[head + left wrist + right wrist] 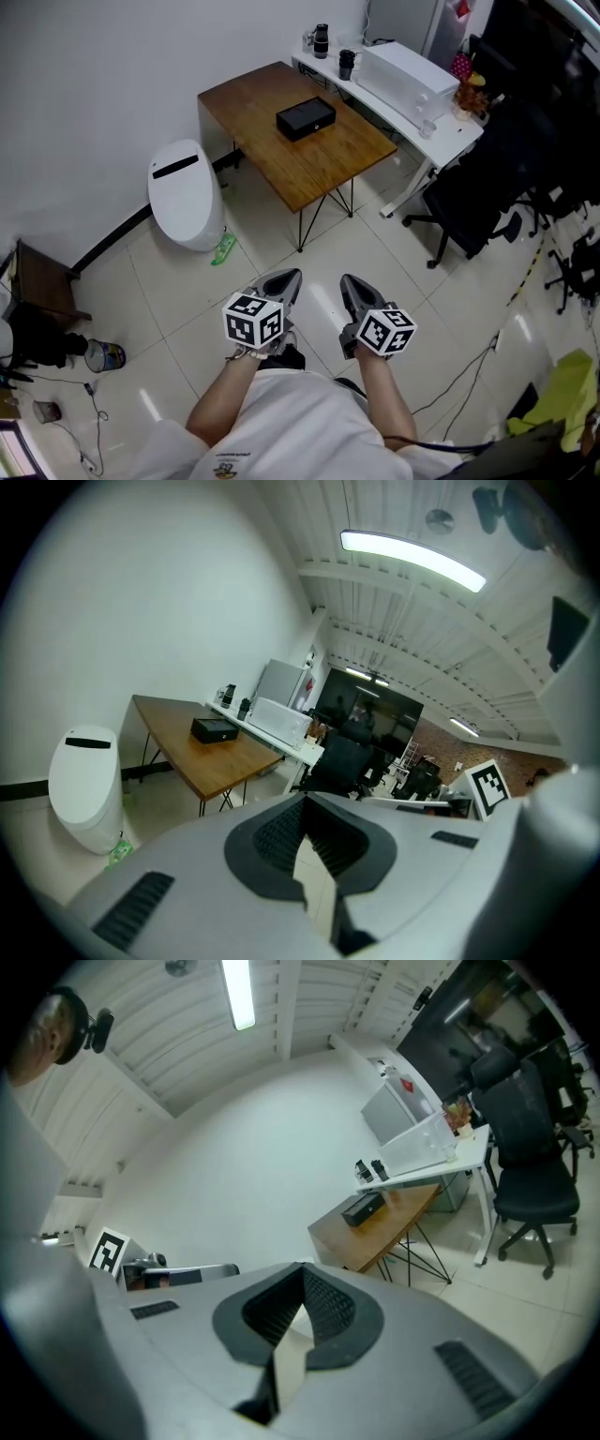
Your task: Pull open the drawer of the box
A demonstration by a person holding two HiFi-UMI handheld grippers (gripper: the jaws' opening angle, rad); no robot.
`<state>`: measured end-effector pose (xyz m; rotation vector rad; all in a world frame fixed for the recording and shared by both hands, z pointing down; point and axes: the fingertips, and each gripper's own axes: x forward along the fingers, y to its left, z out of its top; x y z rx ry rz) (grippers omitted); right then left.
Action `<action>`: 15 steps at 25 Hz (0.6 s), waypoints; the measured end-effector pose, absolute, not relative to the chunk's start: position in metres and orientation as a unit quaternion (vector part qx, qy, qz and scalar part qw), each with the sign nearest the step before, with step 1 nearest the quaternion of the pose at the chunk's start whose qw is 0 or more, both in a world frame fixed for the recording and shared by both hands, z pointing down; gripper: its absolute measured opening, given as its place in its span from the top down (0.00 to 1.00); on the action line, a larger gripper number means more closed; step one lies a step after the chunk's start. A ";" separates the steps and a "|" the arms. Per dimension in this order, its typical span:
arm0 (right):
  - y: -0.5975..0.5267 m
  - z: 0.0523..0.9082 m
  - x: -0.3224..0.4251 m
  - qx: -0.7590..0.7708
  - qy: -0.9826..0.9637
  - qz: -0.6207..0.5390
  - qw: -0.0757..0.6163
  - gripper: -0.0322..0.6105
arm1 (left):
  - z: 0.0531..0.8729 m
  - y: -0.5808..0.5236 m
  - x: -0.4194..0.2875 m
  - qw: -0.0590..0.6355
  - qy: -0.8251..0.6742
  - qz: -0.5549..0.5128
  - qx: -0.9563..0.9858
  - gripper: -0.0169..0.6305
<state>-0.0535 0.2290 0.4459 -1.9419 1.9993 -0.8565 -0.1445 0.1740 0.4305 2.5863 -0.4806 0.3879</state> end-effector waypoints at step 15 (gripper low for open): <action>0.136 0.451 -0.056 -0.673 0.667 -0.303 0.102 0.97 | 0.431 0.093 -0.135 0.237 -0.138 0.141 0.951 0.97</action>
